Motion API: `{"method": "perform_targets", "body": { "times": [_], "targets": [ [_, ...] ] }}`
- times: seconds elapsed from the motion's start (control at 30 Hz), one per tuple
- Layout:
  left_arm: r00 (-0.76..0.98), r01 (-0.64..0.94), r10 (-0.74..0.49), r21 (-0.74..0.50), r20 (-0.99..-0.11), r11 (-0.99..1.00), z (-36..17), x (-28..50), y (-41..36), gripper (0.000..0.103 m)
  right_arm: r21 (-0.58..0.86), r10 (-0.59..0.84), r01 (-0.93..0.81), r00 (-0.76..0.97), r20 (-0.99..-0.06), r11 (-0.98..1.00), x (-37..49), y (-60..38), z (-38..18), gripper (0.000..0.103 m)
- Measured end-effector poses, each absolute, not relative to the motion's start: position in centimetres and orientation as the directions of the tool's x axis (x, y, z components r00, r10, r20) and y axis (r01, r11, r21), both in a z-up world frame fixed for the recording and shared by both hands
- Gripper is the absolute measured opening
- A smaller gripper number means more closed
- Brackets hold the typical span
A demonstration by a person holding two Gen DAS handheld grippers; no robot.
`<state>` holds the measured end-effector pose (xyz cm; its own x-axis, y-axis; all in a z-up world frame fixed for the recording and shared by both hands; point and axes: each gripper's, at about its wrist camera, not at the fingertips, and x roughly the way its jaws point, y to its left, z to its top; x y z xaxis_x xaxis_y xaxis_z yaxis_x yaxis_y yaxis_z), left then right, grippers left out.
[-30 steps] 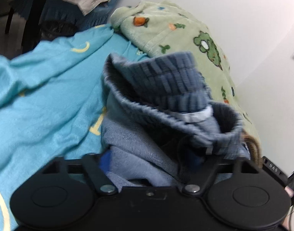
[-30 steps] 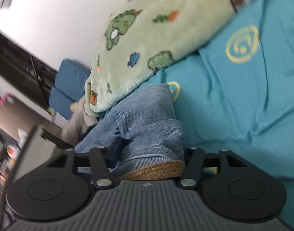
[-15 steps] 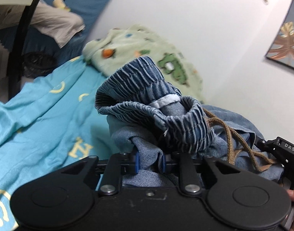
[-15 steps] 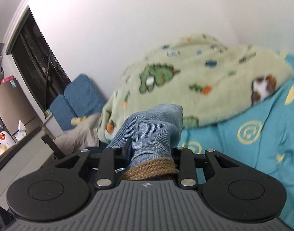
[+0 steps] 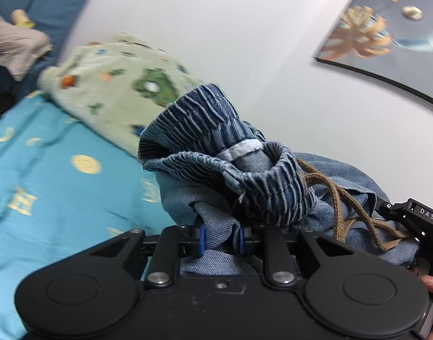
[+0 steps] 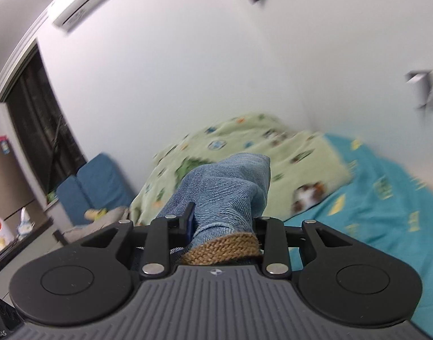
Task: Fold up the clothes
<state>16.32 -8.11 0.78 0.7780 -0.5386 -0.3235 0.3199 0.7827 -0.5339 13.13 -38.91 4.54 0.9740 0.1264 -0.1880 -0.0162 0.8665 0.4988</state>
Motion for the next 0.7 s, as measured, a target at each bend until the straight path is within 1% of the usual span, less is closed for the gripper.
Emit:
{"method": "perform_targets", "body": {
  "times": [0.2, 0.27, 0.37, 0.47, 0.57, 0.7],
  "targets": [
    [0.688, 0.435, -0.656, -0.546, -0.311, 0.716, 0.9, 16.0, -17.1, 0.019, 0.471, -0.062, 0.138, 0.983, -0.174, 0.871, 6.8, -45.1, 5.8, 0.032],
    [0.649, 0.469, -0.693, -0.552, -0.313, 0.689, 0.2, 16.1, -19.9, 0.019, 0.453, -0.134, 0.194, 0.978, -0.162, 0.87, 4.8, -46.4, 5.5, 0.032],
    [0.602, 0.526, -0.73, -0.528, -0.322, 0.667, -1.1, 16.2, -23.8, 0.019, 0.407, -0.24, 0.275, 0.961, -0.137, 0.871, 2.1, -47.9, 4.7, 0.032],
    [0.561, 0.57, -0.758, -0.508, -0.334, 0.646, -2.8, 16.2, -27.4, 0.019, 0.38, -0.314, 0.335, 0.942, -0.12, 0.862, 0.7, -49.5, 2.9, 0.032],
    [0.533, 0.595, -0.766, -0.484, -0.36, 0.642, -4.5, 16.8, -30.5, 0.019, 0.39, -0.348, 0.366, 0.93, -0.12, 0.845, -0.4, -52.2, 0.5, 0.033],
    [0.504, 0.635, -0.764, -0.426, -0.404, 0.644, -7.1, 17.2, -34.5, 0.019, 0.413, -0.312, 0.372, 0.927, -0.207, 0.831, -0.6, -56.6, -2.9, 0.033]
  ]
}}
